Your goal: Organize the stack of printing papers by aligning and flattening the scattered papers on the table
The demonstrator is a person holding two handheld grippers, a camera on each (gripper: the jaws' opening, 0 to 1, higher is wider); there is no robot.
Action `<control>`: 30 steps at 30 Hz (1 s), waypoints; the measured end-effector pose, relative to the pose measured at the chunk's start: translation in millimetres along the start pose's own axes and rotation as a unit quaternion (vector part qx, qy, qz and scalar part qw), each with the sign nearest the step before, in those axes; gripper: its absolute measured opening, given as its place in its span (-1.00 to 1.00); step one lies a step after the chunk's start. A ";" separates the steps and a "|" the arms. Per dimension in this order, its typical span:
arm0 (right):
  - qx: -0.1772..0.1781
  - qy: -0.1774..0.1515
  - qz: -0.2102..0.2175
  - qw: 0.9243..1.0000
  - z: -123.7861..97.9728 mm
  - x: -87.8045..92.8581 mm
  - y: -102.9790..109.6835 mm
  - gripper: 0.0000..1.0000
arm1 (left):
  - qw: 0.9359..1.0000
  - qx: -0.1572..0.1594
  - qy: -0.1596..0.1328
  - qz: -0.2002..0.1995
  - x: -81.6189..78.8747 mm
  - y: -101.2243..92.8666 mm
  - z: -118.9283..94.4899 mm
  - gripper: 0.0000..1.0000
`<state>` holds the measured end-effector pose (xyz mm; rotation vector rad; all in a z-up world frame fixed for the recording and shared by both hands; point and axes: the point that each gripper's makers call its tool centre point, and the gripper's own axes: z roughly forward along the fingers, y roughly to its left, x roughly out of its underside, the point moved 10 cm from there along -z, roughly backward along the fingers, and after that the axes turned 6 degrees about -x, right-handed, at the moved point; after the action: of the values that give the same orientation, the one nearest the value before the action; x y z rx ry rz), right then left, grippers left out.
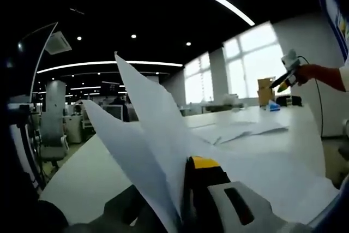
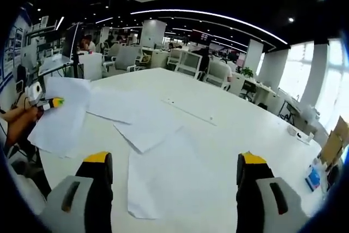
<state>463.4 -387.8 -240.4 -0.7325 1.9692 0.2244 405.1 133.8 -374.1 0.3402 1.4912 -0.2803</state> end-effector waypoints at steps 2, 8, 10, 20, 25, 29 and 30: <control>0.000 0.002 -0.001 1.000 1.1 -0.1 -0.4 0.79 | 1.000 0.000 0.000 0.000 0.1 0.1 0.0 -0.84; -0.003 0.007 -0.003 1.000 4.9 0.6 0.2 0.79 | 1.000 -0.001 0.000 0.001 0.2 0.2 0.0 -0.84; -0.004 0.007 -0.004 1.000 5.3 0.5 0.4 0.79 | 1.000 -0.001 0.000 0.002 0.3 0.2 0.0 -0.84; -0.013 0.002 -0.005 1.000 9.5 -0.8 6.9 0.78 | 1.000 -0.003 0.000 0.001 0.5 0.8 0.0 -0.84; -0.014 0.009 -0.007 1.000 7.7 -0.2 9.6 0.78 | 1.000 -0.003 -0.001 0.003 -0.7 0.6 0.2 -0.84; -0.011 -0.001 -0.002 1.000 3.8 -2.8 7.2 0.78 | 1.000 -0.002 -0.002 0.001 -1.5 0.6 0.7 -0.84; -0.010 -0.001 -0.002 1.000 3.8 -2.9 7.0 0.78 | 1.000 -0.002 -0.002 0.001 -1.5 0.5 0.8 -0.84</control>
<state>463.2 -379.4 -240.9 -0.7497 1.9665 0.2421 405.9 133.9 -372.5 0.3381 1.4863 -0.2763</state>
